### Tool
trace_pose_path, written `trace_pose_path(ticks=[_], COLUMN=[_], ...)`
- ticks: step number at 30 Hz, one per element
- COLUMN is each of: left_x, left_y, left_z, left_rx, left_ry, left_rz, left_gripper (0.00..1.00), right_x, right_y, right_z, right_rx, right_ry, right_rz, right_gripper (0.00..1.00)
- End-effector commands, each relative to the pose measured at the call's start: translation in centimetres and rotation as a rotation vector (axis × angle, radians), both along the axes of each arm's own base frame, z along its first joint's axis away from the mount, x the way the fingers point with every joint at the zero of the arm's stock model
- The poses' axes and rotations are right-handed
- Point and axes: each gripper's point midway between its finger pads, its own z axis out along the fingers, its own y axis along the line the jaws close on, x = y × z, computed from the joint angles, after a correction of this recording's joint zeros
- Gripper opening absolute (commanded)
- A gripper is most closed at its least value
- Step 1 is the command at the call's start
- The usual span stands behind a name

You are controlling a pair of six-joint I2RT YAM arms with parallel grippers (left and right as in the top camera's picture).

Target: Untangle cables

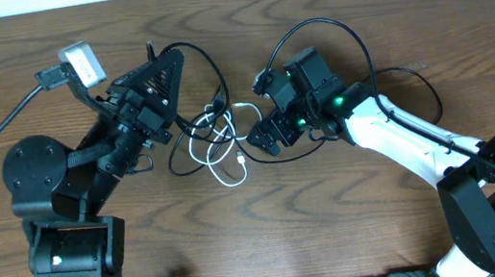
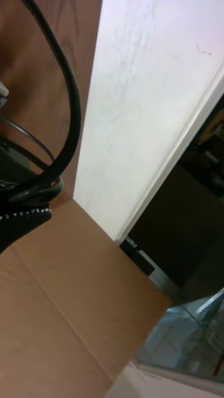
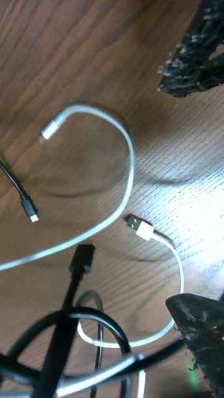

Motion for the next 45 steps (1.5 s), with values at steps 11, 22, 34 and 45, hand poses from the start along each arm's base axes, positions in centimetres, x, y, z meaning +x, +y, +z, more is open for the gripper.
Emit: trace_pose_path(ticks=[11,22,34,45], left_x=[0.8,0.2,-0.5,-1.0], left_y=[0.0,0.0,0.0,0.1], left_z=[0.8,2.4,3.3,4.0], left_rx=[0.042,-0.005,-0.021,-0.035], left_ry=[-0.071,-0.107,-0.136,-0.152], left_rz=[0.016,0.007,0.001,-0.001], left_gripper=[0.08,0.08,0.08,0.08], right_x=[-3.7,-2.7,-1.5,-1.1], right_y=[1.9,1.4,3.2,4.4], right_z=[0.9,-0.8,-2.2,-3.9], right_rx=[0.078,-0.011,0.042,0.062], right_ry=[0.02,-0.021,-0.035,-0.019], right_rz=[0.241,0.202,0.2,0.18], right_gripper=[0.99,0.99,0.99,0.99])
